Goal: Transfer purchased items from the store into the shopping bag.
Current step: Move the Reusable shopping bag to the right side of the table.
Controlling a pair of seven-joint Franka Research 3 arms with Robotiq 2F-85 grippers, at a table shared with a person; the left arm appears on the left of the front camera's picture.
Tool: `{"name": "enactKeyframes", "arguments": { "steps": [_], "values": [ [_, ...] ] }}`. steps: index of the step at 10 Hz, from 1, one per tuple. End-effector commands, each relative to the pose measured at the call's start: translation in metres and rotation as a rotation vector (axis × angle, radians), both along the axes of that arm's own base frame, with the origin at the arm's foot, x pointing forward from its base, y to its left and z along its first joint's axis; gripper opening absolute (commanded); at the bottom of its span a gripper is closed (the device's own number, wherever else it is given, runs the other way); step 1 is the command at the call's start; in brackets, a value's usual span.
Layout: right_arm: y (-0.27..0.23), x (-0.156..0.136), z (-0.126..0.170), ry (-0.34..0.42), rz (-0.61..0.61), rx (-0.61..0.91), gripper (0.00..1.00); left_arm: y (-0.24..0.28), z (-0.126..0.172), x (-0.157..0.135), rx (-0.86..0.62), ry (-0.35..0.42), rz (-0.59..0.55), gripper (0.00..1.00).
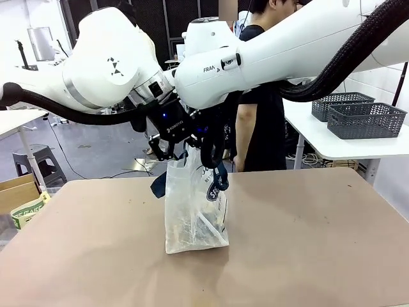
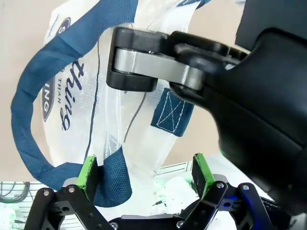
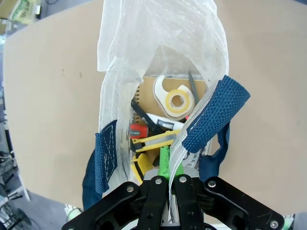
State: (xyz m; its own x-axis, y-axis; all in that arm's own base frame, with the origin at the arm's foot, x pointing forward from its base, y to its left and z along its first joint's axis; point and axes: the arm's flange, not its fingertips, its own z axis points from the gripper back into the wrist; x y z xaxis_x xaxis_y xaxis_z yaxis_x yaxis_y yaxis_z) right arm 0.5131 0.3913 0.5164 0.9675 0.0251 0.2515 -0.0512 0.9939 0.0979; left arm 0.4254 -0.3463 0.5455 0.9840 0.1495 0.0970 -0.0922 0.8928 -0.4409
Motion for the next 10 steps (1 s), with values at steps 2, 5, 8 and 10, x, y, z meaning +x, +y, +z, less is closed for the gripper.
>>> {"name": "enactKeyframes", "arguments": {
  "steps": [2, 5, 8, 10],
  "values": [
    [-0.0011, 0.0026, -0.0035, -0.001, 0.017, 0.023, 0.0, -0.009, -0.0121, -0.0176, 0.086, -0.031, -0.074, 1.0],
    [-0.0004, 0.0021, -0.0033, 0.001, 0.018, 0.031, 0.0, -0.0104, -0.016, -0.0179, 0.155, -0.075, -0.072, 0.6],
    [-0.0002, 0.0015, -0.0029, -0.002, 0.021, 0.036, 0.0, -0.0118, -0.0165, -0.0165, 0.175, -0.095, -0.069, 0.0],
    [0.0003, 0.0008, -0.0031, -0.001, 0.026, 0.04, 0.0, -0.0129, -0.0137, -0.0187, 0.212, -0.126, -0.079, 0.0]
  ]
}}
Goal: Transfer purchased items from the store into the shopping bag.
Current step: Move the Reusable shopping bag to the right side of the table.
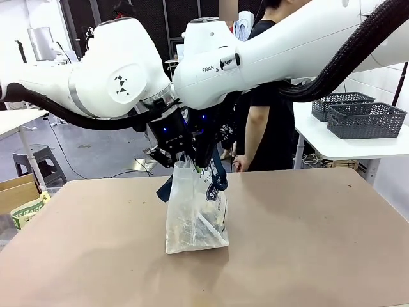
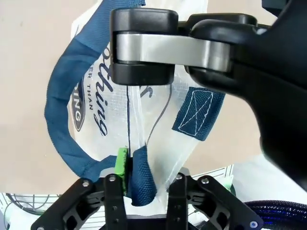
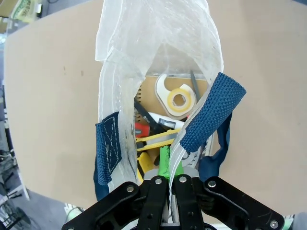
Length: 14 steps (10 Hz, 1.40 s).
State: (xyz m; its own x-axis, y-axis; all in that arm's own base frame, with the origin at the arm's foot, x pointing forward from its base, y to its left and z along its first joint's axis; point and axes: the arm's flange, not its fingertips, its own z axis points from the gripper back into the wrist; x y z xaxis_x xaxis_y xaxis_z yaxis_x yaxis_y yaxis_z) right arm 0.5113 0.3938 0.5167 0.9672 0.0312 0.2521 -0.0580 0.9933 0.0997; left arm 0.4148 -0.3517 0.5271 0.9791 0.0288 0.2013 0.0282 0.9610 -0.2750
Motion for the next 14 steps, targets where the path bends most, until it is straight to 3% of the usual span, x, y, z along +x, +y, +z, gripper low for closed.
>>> {"name": "enactKeyframes", "arguments": {
  "steps": [1, 3, 6, 8, 10, 11, 14],
  "values": [
    [-0.003, 0.003, -0.003, 0.0, 0.027, 0.036, 0.0, -0.007, 0.006, -0.009, 0.036, -0.047, 0.012, 0.0],
    [-0.003, 0.002, -0.004, 0.006, 0.046, 0.048, 0.0, -0.005, 0.011, -0.011, 0.044, -0.058, 0.011, 0.0],
    [-0.005, 0.0, -0.007, 0.007, 0.181, 0.035, 0.0, -0.004, 0.015, -0.013, 0.034, -0.064, -0.001, 0.0],
    [-0.006, -0.001, -0.007, -0.002, 0.187, 0.031, 0.0, -0.004, 0.016, -0.013, 0.03, -0.067, -0.007, 0.0],
    [-0.008, -0.001, -0.006, -0.014, 0.211, 0.064, 0.0, -0.005, 0.018, -0.016, 0.035, -0.119, -0.018, 0.0],
    [-0.009, 0.0, -0.005, -0.014, 0.22, 0.092, 0.19, 0.0, 0.006, -0.004, 0.04, -0.042, -0.015, 0.0],
    [-0.018, -0.001, 0.002, -0.006, 0.21, 0.112, 0.79, 0.0, 0.006, -0.004, 0.04, -0.042, -0.015, 0.0]
  ]
}}
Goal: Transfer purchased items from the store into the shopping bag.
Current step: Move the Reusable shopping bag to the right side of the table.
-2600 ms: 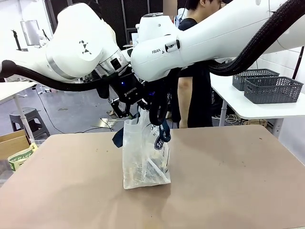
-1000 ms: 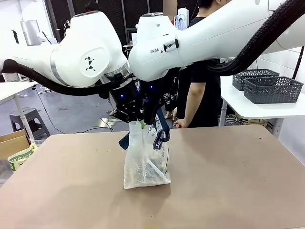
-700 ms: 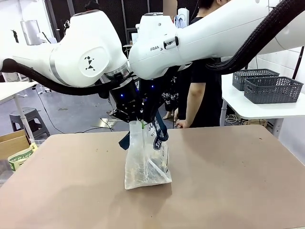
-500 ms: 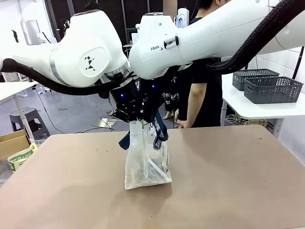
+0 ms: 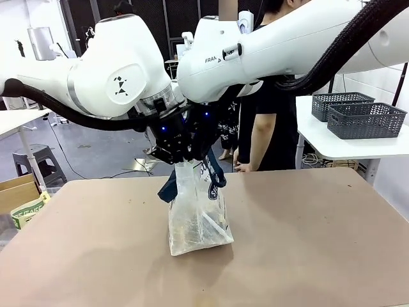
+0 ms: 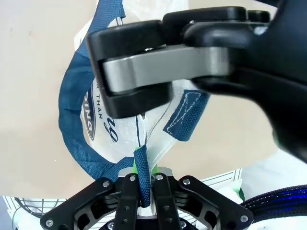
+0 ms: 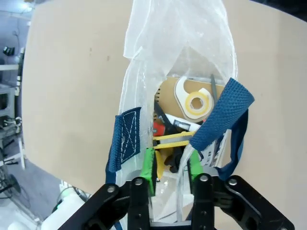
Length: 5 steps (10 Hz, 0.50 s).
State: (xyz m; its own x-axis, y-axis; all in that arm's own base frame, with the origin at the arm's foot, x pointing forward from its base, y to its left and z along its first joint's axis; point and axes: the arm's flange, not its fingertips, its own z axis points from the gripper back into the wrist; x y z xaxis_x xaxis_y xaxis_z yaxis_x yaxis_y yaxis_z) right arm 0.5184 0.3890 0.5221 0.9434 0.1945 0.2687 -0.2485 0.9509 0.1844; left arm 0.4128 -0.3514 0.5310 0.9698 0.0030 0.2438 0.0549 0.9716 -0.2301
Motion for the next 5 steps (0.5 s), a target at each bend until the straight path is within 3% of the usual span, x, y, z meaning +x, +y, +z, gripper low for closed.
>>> {"name": "enactKeyframes", "arguments": {
  "steps": [1, 5],
  "values": [
    [-0.018, -0.01, -0.004, 0.014, 0.013, 0.019, 0.98, 0.0, 0.002, -0.001, -0.004, 0.001, 0.001, 0.0],
    [-0.056, -0.008, 0.002, -0.003, -0.028, 0.067, 1.0, 0.0, 0.002, -0.001, -0.004, 0.001, 0.001, 0.0]
  ]
}}
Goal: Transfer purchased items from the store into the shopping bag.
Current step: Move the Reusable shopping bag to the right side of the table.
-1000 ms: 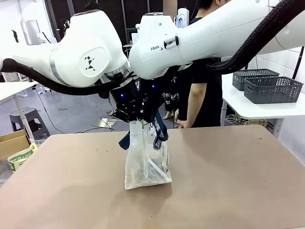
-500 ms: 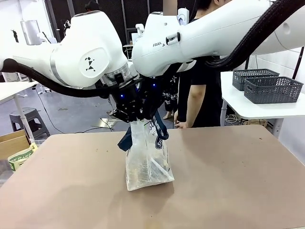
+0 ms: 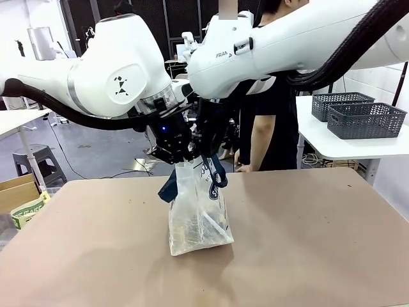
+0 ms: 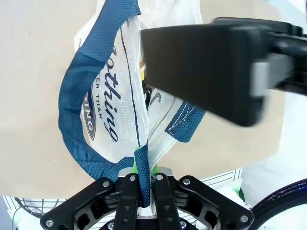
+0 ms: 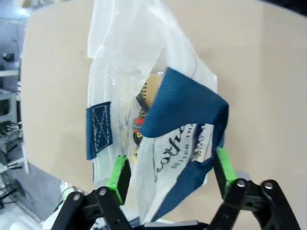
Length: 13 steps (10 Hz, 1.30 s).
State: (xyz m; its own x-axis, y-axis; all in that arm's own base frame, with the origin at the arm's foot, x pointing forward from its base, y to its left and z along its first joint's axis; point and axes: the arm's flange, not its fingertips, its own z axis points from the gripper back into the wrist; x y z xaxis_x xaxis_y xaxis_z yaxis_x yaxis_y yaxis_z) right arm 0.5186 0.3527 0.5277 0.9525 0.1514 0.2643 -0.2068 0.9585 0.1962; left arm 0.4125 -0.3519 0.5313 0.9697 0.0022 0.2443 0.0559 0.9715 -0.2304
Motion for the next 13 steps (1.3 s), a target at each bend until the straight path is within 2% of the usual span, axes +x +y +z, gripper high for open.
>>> {"name": "enactKeyframes", "arguments": {
  "steps": [1, 4, 5, 8, 9, 11, 13],
  "values": [
    [-0.032, -0.007, 0.003, -0.043, 0.003, 0.102, 1.0, 0.0, 0.001, -0.001, -0.004, 0.002, 0.002, 0.0],
    [-0.068, -0.013, 0.023, -0.103, -0.06, 0.183, 1.0, 0.0, 0.001, -0.001, -0.004, 0.002, 0.002, 0.0],
    [-0.08, -0.017, 0.029, -0.093, -0.048, 0.185, 1.0, 0.0, 0.001, -0.001, -0.004, 0.002, 0.002, 0.0],
    [-0.115, -0.04, 0.046, -0.114, 0.307, 0.348, 1.0, 0.0, 0.001, -0.001, -0.004, 0.002, 0.002, 0.0],
    [-0.126, -0.045, 0.049, -0.122, 0.38, 0.378, 1.0, 0.0, 0.001, -0.001, -0.004, 0.002, 0.002, 0.0],
    [-0.144, -0.055, 0.046, -0.113, 0.434, 0.289, 1.0, 0.0, 0.001, -0.001, -0.004, 0.002, 0.002, 0.0],
    [-0.162, -0.07, 0.037, -0.158, 0.49, 0.223, 1.0, 0.0, 0.001, -0.001, -0.004, 0.002, 0.002, 0.0]
  ]
}}
